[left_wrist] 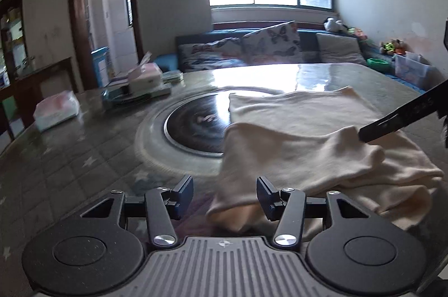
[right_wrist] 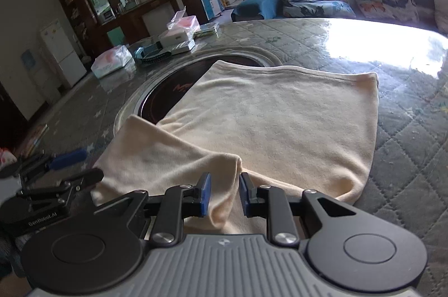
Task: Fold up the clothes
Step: 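Grasp the shirt side with the right gripper and fold it over the body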
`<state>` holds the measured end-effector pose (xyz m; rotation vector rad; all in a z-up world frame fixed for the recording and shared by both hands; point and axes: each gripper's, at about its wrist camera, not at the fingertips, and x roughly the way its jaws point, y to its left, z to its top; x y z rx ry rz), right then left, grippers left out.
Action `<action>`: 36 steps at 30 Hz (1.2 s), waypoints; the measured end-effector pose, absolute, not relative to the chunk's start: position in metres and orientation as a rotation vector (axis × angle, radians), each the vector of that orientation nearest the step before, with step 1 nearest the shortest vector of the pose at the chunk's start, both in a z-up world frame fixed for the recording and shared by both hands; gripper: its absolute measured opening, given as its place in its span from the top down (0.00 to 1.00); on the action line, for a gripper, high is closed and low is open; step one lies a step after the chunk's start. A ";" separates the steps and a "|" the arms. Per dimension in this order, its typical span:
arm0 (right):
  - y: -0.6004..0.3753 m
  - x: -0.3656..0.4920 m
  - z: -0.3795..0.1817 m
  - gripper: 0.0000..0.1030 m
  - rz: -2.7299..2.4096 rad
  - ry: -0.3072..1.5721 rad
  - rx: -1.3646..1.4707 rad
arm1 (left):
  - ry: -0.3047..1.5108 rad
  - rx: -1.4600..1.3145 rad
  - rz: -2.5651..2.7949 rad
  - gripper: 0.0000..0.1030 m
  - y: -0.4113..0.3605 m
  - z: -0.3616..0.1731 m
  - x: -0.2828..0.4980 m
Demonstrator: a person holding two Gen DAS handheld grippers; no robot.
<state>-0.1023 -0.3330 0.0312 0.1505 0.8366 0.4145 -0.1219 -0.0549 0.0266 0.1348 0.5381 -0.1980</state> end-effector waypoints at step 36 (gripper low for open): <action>-0.308 -0.111 0.101 0.94 0.451 0.680 0.084 | 0.538 0.153 -0.242 0.36 -0.068 0.012 -0.124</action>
